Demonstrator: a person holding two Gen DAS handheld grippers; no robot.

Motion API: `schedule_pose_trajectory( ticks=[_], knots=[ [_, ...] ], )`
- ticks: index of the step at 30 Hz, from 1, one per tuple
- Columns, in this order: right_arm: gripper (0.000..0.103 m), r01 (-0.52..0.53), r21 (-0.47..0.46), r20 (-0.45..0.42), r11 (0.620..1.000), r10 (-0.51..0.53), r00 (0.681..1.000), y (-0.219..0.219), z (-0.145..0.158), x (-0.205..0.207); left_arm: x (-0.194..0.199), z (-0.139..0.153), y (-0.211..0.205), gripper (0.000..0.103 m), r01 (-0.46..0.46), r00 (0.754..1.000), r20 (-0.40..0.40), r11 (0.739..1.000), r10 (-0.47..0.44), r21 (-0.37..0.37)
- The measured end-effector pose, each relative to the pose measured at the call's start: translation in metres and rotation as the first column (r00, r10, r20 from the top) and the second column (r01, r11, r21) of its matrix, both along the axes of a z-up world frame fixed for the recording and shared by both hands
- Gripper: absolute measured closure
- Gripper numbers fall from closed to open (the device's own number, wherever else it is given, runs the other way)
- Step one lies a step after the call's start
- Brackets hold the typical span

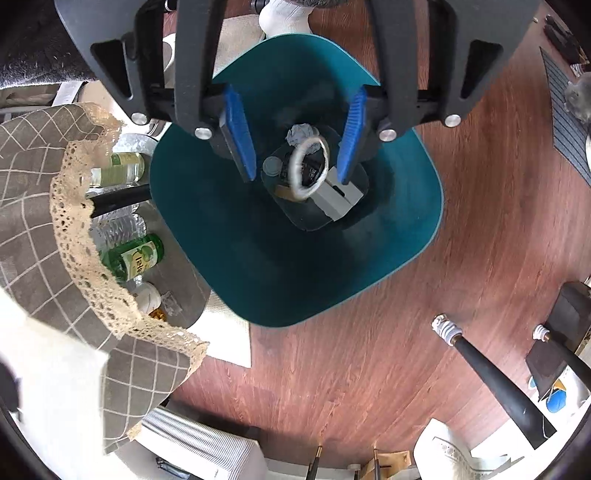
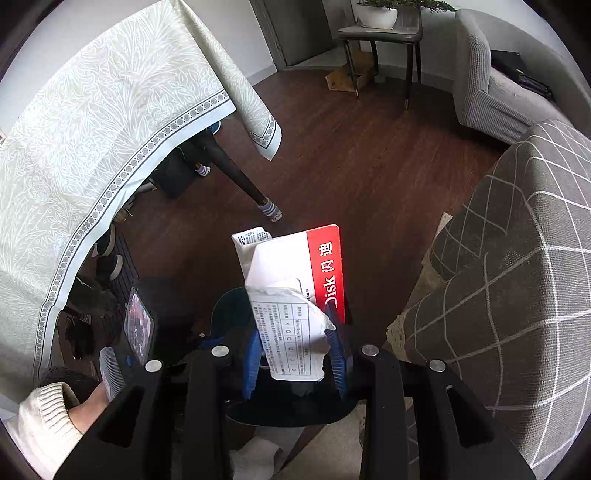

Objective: Collect trash
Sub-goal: 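Carry the tape roll over the teal bin and open the left tool, then lower the SanDisk box into the teal bin and open the right tool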

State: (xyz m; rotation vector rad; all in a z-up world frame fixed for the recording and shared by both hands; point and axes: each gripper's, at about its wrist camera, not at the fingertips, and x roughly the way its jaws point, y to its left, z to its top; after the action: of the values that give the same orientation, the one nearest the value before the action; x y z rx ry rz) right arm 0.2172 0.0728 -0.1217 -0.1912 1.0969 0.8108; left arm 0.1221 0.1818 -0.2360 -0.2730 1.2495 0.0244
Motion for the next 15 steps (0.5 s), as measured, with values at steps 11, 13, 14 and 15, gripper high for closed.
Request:
schedule_pose_trajectory(
  ticks=[11,13,14,15],
  knots=[
    [0.071,-0.024,-0.061,-0.037,0.998,0.022,0.999,0.017,-0.024,-0.003,-0.019,0.054,0.029,0.044,-0.087,0.983,0.160,0.996,0.089,-0.020],
    [0.071,-0.032,-0.083,-0.054,0.996,0.028,0.998,0.022,-0.034,-0.004,-0.022,0.063,0.033,0.045,-0.088,0.979,0.182,0.996,0.093,-0.031],
    [0.071,-0.039,-0.096,-0.063,0.995,0.033,0.997,0.025,-0.040,-0.004,-0.024,0.068,0.034,0.047,-0.084,0.977,0.192,0.996,0.089,-0.034],
    [0.071,-0.045,-0.112,-0.072,0.993,0.037,0.997,0.028,-0.047,-0.005,-0.024,0.071,0.034,0.047,-0.083,0.976,0.197,0.996,0.087,-0.030]
  ],
)
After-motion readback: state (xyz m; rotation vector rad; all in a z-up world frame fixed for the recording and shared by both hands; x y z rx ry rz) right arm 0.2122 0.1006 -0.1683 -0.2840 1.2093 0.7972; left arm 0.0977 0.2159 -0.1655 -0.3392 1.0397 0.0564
